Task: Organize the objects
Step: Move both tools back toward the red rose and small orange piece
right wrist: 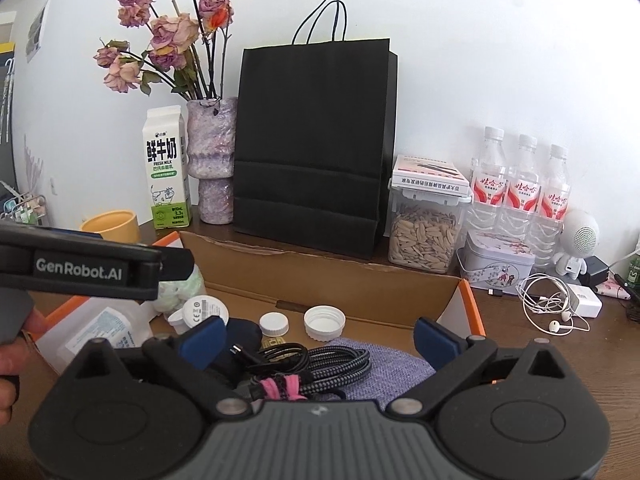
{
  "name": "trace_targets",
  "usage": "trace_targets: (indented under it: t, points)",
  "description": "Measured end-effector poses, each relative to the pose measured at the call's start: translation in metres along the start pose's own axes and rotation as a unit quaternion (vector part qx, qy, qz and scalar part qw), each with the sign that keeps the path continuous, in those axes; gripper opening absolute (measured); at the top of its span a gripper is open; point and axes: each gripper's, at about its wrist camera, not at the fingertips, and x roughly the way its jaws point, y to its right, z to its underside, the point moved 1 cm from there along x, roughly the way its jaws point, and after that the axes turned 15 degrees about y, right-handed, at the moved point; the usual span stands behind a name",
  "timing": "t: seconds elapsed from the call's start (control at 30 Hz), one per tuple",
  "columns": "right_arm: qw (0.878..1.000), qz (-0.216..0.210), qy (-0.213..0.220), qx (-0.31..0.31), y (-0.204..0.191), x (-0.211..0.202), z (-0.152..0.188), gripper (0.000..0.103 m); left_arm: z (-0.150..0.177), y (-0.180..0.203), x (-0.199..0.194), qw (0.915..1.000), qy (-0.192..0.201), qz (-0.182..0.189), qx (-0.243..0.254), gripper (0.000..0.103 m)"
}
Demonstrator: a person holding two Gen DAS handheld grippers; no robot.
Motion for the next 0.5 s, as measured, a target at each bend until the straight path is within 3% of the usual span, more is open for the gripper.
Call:
trace_targets:
  t: [0.27, 0.5]
  points:
    - [1.000, 0.001, -0.001, -0.006, -0.007, -0.037, 0.004, 0.101, 0.011, -0.004, -0.039, 0.9999, -0.009, -0.006, -0.008, 0.103]
    - [1.000, 0.007, -0.020, -0.006, -0.010, -0.072, 0.021, 0.101, 0.036, -0.002, -0.072, 0.9992, -0.040, -0.003, 0.003, 0.103]
